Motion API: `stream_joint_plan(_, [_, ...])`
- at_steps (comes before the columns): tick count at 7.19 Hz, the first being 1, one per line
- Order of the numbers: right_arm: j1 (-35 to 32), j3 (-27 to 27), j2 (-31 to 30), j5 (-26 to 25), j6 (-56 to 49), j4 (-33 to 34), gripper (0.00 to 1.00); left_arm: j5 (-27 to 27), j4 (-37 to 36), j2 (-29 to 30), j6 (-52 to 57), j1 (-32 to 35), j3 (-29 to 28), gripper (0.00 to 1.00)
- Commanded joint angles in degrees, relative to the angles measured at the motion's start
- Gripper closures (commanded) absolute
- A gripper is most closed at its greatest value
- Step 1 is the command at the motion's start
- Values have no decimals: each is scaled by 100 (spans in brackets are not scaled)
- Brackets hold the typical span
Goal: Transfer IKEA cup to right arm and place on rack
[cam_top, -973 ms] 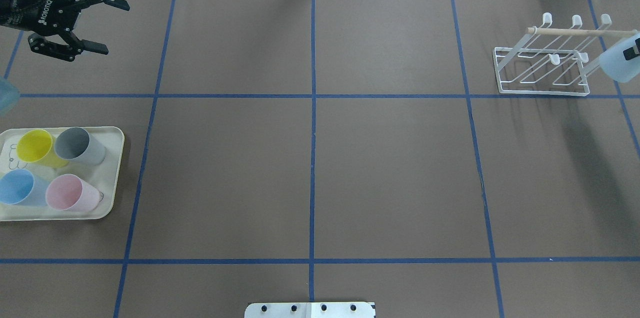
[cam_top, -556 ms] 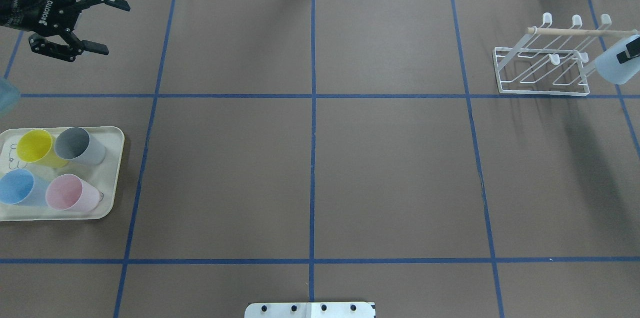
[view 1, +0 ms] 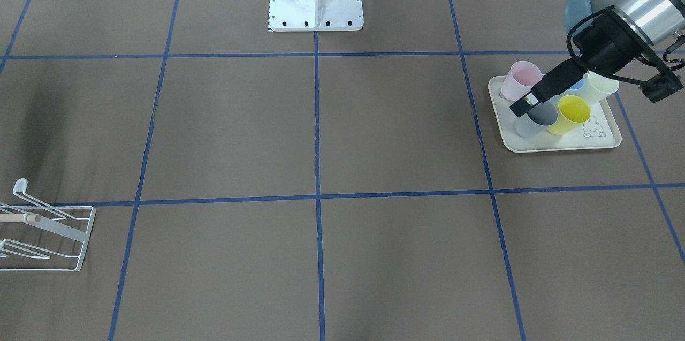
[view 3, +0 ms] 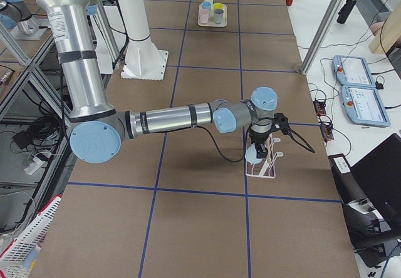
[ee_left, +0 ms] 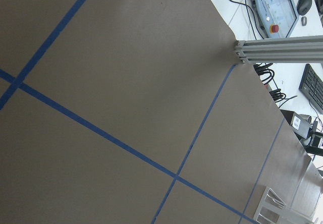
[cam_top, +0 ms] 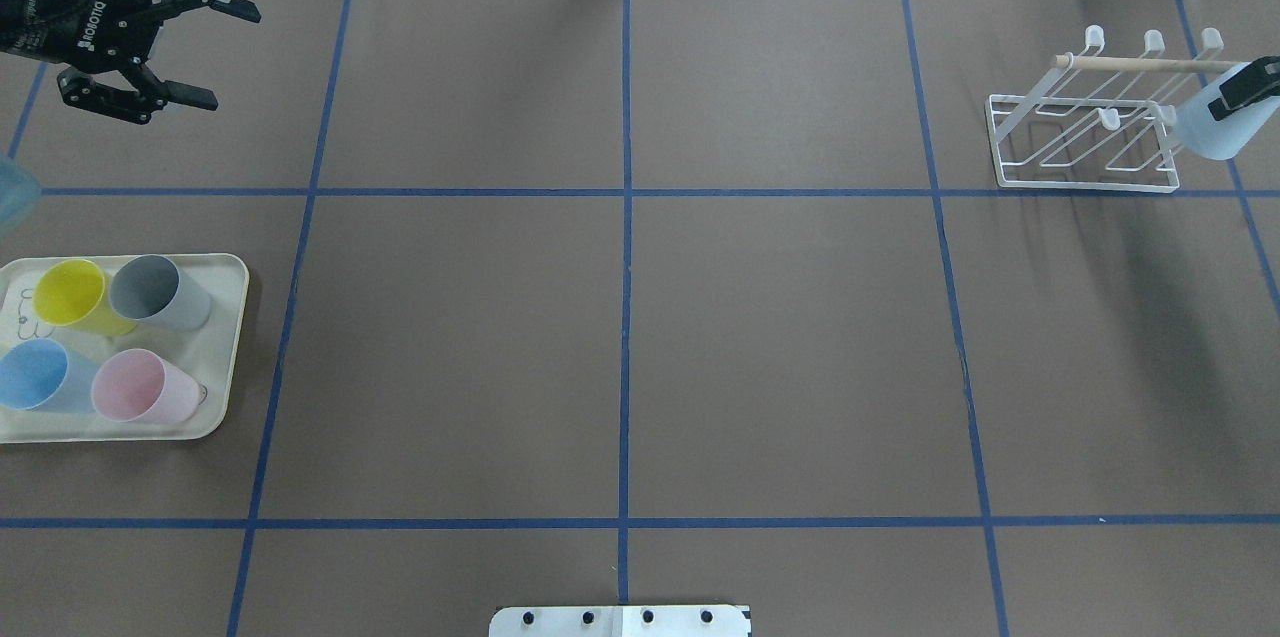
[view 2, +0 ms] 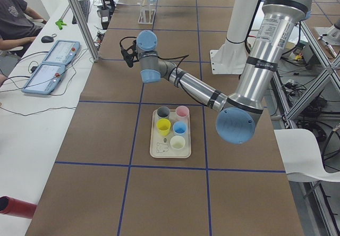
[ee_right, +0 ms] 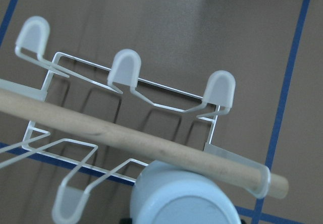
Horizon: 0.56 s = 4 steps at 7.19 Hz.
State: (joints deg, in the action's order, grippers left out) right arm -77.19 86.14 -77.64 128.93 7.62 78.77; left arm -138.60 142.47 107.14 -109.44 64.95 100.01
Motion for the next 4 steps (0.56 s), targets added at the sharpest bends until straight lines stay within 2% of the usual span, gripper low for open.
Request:
stream_joint_plan(1, [29, -203, 91, -8, -156, -37, 67, 0, 0, 0, 1, 0, 1, 0])
stream_joint_plan(2, [38, -229, 91, 10, -173, -46, 55, 0, 0, 0, 1, 0, 1, 0])
stream_joint_plan(3, [38, -221, 82, 10, -173, -46, 35, -9, 0, 0, -8, 0, 1, 0])
stream_joint_plan(4, [38, -160, 73, 18, -173, -55, 1, -9, 0, 0, -8, 0, 10, 0])
